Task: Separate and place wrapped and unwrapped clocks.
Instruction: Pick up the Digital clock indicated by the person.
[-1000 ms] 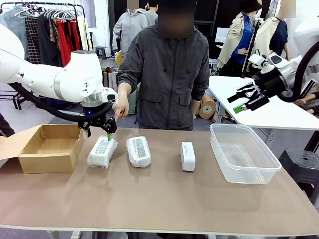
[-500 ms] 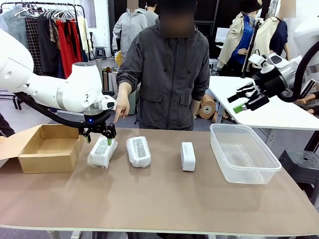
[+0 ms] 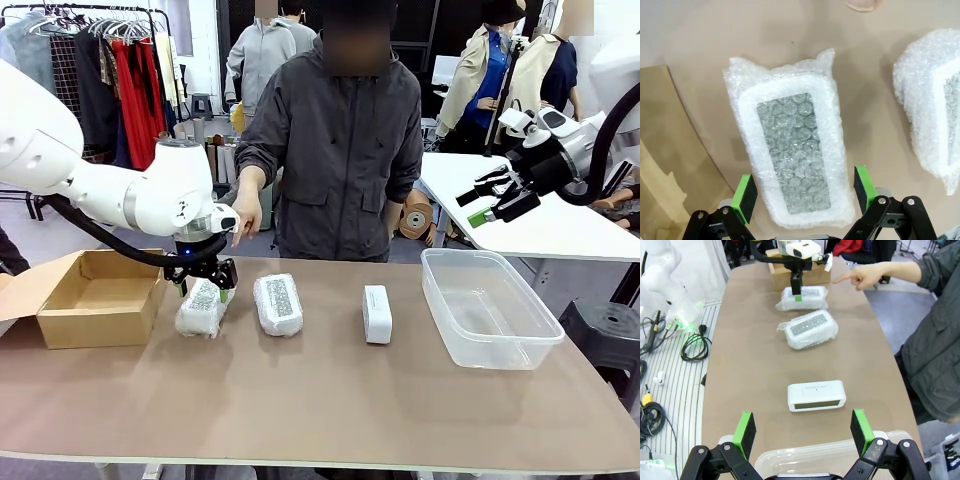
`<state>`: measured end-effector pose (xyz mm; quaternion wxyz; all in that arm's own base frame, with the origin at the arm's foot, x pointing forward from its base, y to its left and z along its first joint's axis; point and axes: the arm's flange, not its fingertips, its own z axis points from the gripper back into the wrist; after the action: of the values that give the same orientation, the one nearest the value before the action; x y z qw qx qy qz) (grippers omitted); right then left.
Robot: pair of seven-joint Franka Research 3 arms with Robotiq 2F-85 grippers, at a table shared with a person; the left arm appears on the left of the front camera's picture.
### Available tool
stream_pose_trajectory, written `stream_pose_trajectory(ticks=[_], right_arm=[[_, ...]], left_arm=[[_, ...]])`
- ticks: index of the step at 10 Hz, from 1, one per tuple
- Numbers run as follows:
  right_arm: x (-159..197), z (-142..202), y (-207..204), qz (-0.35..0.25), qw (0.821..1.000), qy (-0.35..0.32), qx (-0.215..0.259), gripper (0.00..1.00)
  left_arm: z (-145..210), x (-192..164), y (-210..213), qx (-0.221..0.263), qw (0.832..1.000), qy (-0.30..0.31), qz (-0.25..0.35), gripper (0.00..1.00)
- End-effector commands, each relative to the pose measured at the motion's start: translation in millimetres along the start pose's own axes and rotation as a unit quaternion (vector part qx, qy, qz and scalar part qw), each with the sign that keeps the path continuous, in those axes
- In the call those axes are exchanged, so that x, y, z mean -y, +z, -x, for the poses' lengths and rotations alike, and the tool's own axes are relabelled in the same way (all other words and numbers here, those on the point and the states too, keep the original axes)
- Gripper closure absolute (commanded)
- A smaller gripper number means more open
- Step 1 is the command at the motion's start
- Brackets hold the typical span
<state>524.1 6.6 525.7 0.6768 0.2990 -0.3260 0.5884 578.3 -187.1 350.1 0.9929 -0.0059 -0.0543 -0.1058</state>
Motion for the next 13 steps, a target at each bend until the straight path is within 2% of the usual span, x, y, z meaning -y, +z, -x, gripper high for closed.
stream_pose_trajectory(ticks=[1, 7, 12, 13], right_arm=[[0, -2, 0, 0.000, 1.000, 0.002, 0.000, 0.00], [0, -2, 0, 0.000, 1.000, 0.002, 0.000, 0.00], [0, -2, 0, 0.000, 1.000, 0.002, 0.000, 0.00], [0, -2, 0, 0.000, 1.000, 0.002, 0.000, 0.00]], left_arm=[[-8, 2, -2, 0.000, 1.000, -0.015, -0.011, 0.00], [-14, -1, -18, 0.007, 1.000, -0.013, -0.025, 0.00], [-18, -1, -32, -0.006, 0.999, -0.011, -0.042, 0.00], [-18, 0, -34, -0.010, 0.999, -0.005, -0.047, 0.20]])
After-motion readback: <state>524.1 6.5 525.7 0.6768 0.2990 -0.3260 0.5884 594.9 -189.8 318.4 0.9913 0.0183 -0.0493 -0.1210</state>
